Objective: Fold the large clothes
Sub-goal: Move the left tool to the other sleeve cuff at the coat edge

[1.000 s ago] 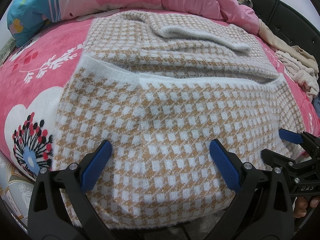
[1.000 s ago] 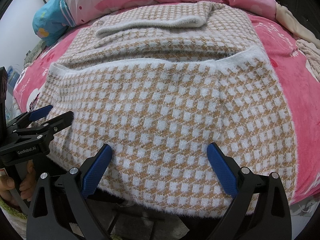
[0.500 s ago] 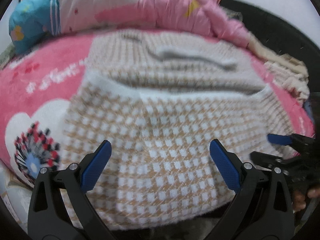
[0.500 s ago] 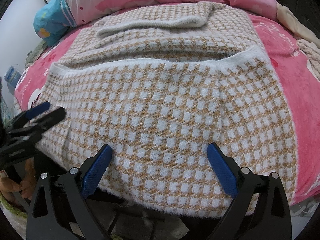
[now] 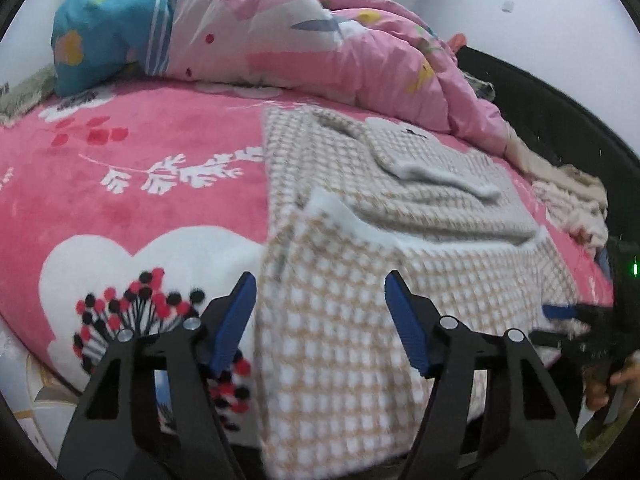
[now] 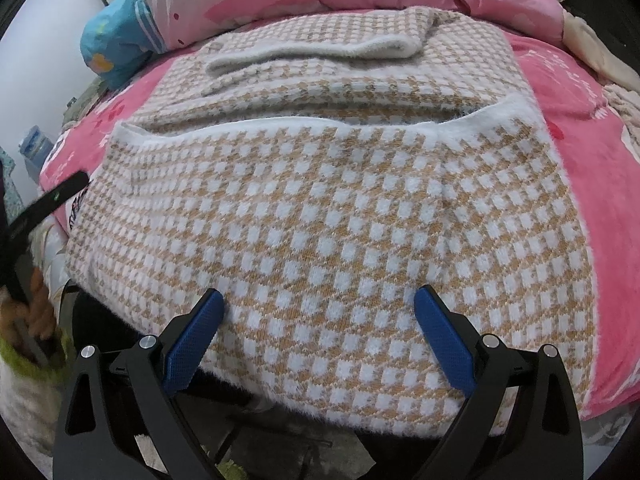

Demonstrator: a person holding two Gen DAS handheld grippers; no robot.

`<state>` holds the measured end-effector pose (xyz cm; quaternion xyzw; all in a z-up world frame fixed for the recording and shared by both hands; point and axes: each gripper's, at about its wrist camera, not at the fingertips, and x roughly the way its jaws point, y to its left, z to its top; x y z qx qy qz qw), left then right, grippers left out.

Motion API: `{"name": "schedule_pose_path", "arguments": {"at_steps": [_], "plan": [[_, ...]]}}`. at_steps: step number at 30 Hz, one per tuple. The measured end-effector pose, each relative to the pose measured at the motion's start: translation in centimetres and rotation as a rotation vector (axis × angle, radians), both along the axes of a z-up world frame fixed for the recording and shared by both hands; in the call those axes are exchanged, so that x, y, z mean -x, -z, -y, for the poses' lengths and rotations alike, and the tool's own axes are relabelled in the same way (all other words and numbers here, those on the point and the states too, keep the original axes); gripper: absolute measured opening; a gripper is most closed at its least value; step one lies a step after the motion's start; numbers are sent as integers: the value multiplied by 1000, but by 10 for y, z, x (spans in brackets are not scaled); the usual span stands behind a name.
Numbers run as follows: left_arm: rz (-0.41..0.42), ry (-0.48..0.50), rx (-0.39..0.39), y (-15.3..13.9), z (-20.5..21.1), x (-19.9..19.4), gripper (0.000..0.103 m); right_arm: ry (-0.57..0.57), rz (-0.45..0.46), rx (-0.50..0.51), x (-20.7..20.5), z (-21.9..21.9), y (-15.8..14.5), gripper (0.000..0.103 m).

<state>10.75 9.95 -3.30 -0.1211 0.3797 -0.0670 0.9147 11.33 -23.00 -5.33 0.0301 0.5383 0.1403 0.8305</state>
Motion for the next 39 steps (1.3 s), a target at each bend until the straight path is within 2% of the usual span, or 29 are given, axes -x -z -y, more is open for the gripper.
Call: {"name": "schedule_pose_path", "arguments": {"at_steps": [3, 4, 8, 14, 19, 23, 25, 32, 37, 39], "plan": [[-35, 3, 65, 6, -12, -22, 56, -12, -2, -10, 5, 4, 0, 94], [-54, 9, 79, 9, -14, -31, 49, -12, -2, -12, 5, 6, 0, 94], [-79, 49, 120, 12, -17, -47, 41, -13, 1, -15, 3, 13, 0, 94], [-68, 78, 166, 8, -27, -44, 41, -14, -1, -14, 3, 15, 0, 94], [-41, 123, 159, 2, -24, -35, 41, -14, -5, -11, 2, 15, -1, 94], [-109, 100, 117, 15, -17, -49, 41, -16, -10, -8, 2, 15, -1, 94], [-140, 87, 144, 23, -21, -57, 41, -15, -15, -4, 0, 13, -2, 94], [-158, 126, 217, 31, -22, -79, 41, -17, -20, 1, -6, 11, -4, 94], [-106, 203, 277, 19, -18, -71, 41, -19, -20, 2, -10, 9, -4, 94], [-115, 202, 266, 20, -16, -72, 41, -19, -21, 2, -10, 9, -4, 94]]}}
